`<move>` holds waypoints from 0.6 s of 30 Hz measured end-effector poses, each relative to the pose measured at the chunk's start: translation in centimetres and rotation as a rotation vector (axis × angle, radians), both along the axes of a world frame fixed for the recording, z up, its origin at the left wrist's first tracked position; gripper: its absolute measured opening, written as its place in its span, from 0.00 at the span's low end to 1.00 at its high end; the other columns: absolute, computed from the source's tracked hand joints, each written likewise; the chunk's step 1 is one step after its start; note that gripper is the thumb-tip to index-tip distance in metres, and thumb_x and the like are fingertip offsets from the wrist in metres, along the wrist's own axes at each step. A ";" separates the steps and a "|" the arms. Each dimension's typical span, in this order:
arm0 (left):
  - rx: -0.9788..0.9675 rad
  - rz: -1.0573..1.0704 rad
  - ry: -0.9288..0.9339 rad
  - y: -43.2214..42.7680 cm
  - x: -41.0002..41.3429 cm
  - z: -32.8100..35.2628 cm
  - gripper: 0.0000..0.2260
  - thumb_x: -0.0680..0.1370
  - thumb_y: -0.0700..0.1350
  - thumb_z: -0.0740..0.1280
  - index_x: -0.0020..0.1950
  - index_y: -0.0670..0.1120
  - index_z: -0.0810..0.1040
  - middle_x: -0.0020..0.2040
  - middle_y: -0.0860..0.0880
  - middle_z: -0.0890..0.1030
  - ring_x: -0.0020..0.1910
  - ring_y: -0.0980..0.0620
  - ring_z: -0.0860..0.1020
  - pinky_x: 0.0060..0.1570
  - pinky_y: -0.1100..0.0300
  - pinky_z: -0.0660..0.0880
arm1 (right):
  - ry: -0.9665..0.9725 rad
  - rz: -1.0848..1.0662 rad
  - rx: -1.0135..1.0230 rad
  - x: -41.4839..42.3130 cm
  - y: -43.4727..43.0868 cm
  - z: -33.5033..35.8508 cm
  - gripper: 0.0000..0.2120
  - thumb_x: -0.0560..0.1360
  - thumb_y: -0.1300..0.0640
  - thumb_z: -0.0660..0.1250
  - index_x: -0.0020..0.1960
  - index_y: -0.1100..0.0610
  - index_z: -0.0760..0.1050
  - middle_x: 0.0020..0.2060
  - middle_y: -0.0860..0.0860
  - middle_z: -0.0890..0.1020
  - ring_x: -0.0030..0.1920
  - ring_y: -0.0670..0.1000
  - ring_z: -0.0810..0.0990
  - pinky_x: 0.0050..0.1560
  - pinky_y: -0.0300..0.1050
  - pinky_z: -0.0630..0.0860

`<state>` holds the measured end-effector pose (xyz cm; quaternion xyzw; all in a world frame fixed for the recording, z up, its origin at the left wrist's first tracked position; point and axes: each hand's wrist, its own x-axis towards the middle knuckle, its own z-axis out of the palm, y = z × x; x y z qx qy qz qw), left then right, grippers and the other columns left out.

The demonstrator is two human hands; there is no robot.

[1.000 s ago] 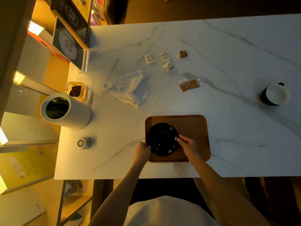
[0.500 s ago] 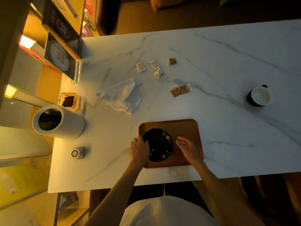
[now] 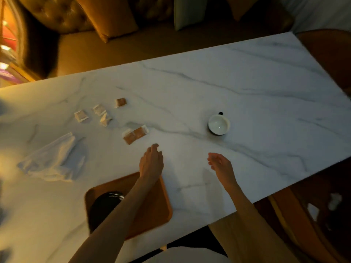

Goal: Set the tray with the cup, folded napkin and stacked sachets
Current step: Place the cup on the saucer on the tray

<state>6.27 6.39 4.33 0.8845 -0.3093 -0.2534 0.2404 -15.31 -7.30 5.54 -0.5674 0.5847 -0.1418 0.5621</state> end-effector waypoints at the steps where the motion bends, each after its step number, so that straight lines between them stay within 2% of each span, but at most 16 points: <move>1: -0.007 0.009 0.020 -2.6 -0.9 -0.2 0.15 0.82 0.46 0.58 0.68 0.46 0.70 0.63 0.43 0.78 0.59 0.40 0.78 0.59 0.45 0.74 | 0.012 -0.024 -0.002 -0.6 -2.6 -0.1 0.06 0.77 0.58 0.66 0.52 0.53 0.80 0.49 0.55 0.83 0.51 0.58 0.82 0.56 0.54 0.78; 4: -0.023 0.037 0.127 -9.9 -3.3 -1.1 0.14 0.82 0.46 0.59 0.66 0.44 0.72 0.61 0.42 0.79 0.59 0.41 0.78 0.60 0.46 0.74 | 0.055 -0.049 -0.020 -1.9 -9.6 -0.9 0.14 0.78 0.55 0.65 0.62 0.58 0.76 0.57 0.58 0.81 0.58 0.58 0.79 0.62 0.60 0.74; 7: -0.030 0.068 0.257 -16.4 -4.9 -1.9 0.16 0.82 0.46 0.60 0.68 0.41 0.72 0.61 0.39 0.79 0.61 0.41 0.77 0.62 0.49 0.73 | 0.075 -0.029 0.004 -1.7 -15.3 -1.8 0.22 0.78 0.52 0.65 0.70 0.57 0.69 0.64 0.58 0.76 0.63 0.57 0.76 0.63 0.58 0.74; 10: -0.009 0.081 0.373 -20.9 -5.7 -2.6 0.20 0.83 0.47 0.60 0.72 0.40 0.67 0.67 0.37 0.75 0.66 0.40 0.75 0.66 0.50 0.71 | 0.042 0.031 0.105 -0.7 -19.0 -3.0 0.26 0.78 0.50 0.64 0.74 0.55 0.63 0.70 0.58 0.70 0.68 0.57 0.71 0.67 0.58 0.71; 13: 0.028 0.043 0.412 -23.6 -6.2 -3.1 0.22 0.83 0.47 0.60 0.75 0.40 0.64 0.71 0.37 0.71 0.70 0.41 0.71 0.70 0.50 0.67 | 0.045 0.103 0.168 0.4 -20.8 -4.2 0.26 0.80 0.50 0.61 0.75 0.54 0.60 0.72 0.57 0.67 0.70 0.57 0.69 0.68 0.60 0.69; 18: 0.072 0.035 0.511 -25.9 -6.8 -3.2 0.24 0.84 0.47 0.58 0.78 0.41 0.59 0.77 0.39 0.65 0.75 0.42 0.65 0.74 0.51 0.61 | -0.002 0.121 0.180 1.6 -21.4 -5.7 0.21 0.81 0.55 0.57 0.74 0.53 0.62 0.70 0.58 0.69 0.67 0.59 0.70 0.61 0.62 0.74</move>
